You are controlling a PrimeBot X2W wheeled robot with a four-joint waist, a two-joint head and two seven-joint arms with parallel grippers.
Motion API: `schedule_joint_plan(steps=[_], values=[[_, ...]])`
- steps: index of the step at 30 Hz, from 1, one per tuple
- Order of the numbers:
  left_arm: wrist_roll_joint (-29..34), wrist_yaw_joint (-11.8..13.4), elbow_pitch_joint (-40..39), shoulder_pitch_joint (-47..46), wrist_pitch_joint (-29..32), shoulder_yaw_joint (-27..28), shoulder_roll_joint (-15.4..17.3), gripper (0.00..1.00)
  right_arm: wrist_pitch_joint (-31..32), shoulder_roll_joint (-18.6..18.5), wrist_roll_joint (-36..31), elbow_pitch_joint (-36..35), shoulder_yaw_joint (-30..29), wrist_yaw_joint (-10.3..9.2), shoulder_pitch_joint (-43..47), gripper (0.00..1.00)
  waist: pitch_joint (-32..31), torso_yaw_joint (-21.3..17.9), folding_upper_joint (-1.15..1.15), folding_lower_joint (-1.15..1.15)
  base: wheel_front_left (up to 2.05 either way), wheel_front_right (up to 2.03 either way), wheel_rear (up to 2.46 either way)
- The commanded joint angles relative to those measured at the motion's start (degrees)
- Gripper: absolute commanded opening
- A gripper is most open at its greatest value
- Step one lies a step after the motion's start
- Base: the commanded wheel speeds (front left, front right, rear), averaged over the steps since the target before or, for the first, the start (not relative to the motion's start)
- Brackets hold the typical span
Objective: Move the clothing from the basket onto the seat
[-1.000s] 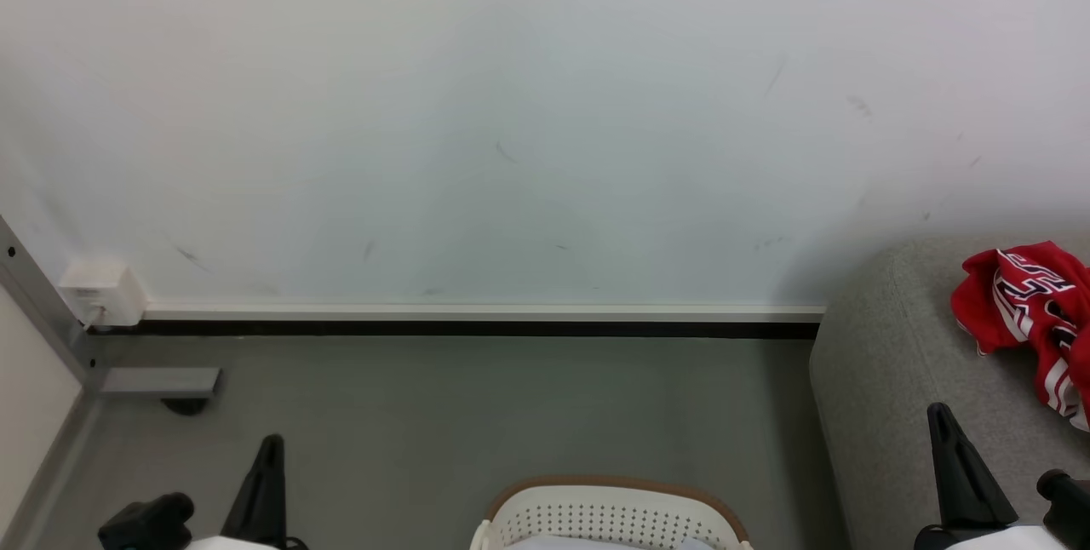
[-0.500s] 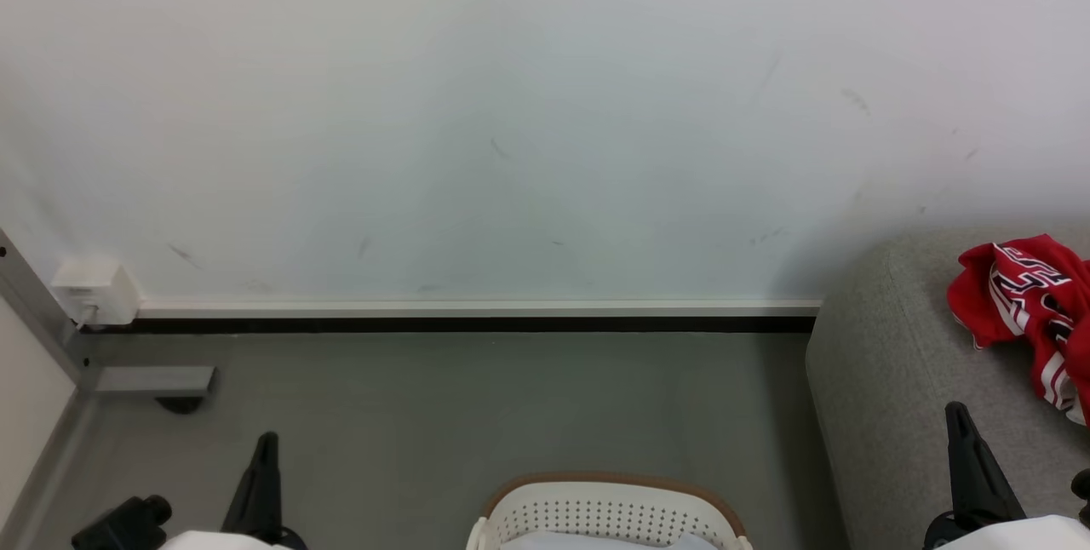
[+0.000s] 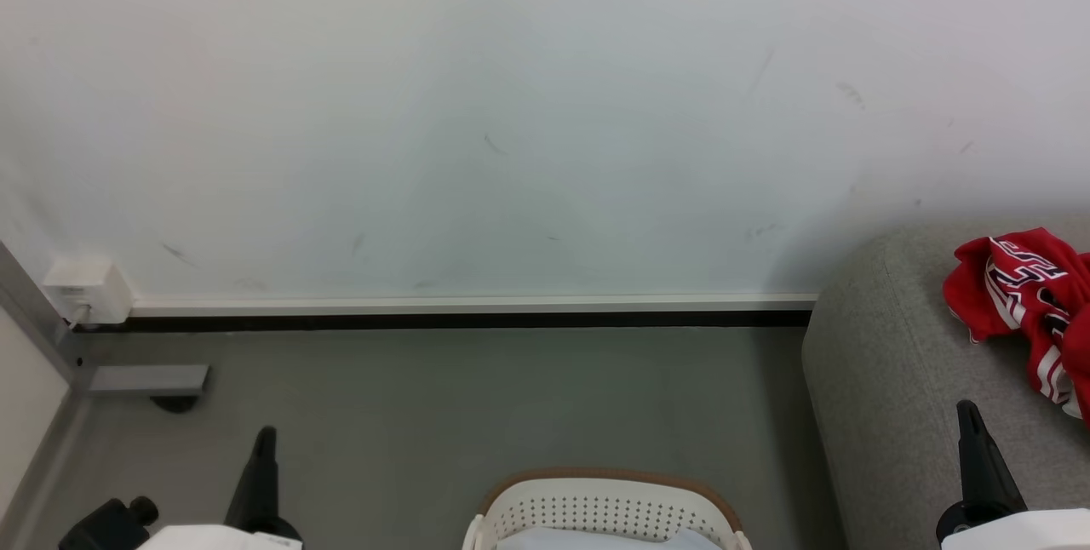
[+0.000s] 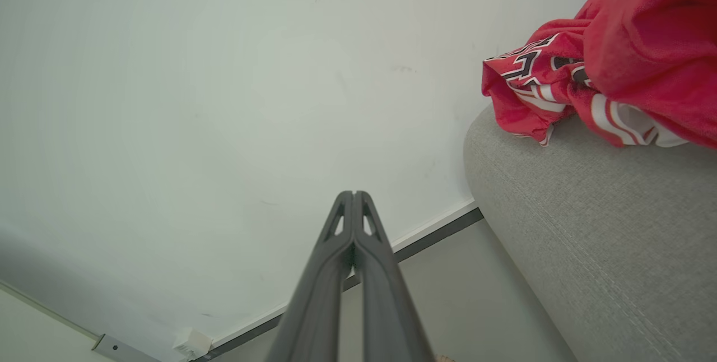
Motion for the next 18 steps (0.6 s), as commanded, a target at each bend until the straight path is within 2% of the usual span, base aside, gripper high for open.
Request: schedule_joint_plan(steps=[1, 18], values=[[-2.55, -0.29, -1.01, -1.48, 0.60, 0.54, 0.14, 0.00, 0.49, -0.09, 2.13, -0.93, -0.62, -0.03, -1.44, 0.00, 0.07, -0.06, 0.00, 0.00, 0.00, 0.00, 0.00], [-13.32, -0.63, -1.71, -1.84, 3.80, 1.62, -0.58, 0.00, 3.68, 0.96, 12.78, -1.19, -2.35, -0.05, -1.74, 0.00, 0.66, -0.59, 0.00, 0.00, 0.00, 0.00, 0.00]])
